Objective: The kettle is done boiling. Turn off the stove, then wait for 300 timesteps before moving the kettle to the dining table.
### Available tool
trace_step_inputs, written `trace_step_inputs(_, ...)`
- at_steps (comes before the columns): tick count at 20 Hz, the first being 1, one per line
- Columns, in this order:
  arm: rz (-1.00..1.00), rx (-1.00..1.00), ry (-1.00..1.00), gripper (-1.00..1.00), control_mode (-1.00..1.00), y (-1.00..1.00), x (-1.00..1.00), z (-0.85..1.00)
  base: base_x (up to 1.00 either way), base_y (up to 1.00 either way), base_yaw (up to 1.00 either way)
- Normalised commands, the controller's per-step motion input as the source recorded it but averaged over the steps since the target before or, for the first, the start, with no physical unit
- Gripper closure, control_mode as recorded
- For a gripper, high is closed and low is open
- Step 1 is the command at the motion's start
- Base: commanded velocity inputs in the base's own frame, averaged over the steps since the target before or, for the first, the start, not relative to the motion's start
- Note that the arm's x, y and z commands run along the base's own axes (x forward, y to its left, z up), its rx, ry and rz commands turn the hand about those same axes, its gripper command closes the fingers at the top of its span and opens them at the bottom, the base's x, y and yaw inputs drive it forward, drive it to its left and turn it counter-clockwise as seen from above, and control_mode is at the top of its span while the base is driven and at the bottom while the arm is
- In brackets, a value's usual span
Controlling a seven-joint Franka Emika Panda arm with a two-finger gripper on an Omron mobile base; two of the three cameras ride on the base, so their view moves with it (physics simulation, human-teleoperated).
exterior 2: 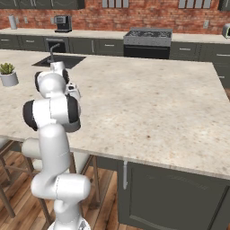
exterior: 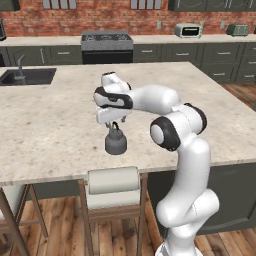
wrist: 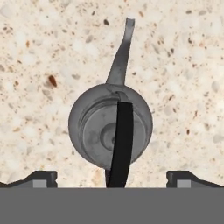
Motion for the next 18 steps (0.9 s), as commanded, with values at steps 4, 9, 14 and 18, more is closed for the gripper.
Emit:
trace_step_inputs(4,-0.08,-0.02,-0.02,-1.00,-1.00,0.00,-0.13,0.17,0.00,0.00,0.00)
trace_step_inputs(9,-0.07,-0.01,-0.01,-1.00,-1.00,0.00,-0.14,0.11,0.00,0.00,0.00)
trace_step_inputs(14,-0.07,-0.01,-0.03,-1.00,-1.00,0.00,-0.23,0.10,0.00,0.00,0.00)
trace_step_inputs(18,-0.07,-0.01,-0.05,-1.00,-1.00,0.00,-0.30,0.10,0.00,0.00,0.00)
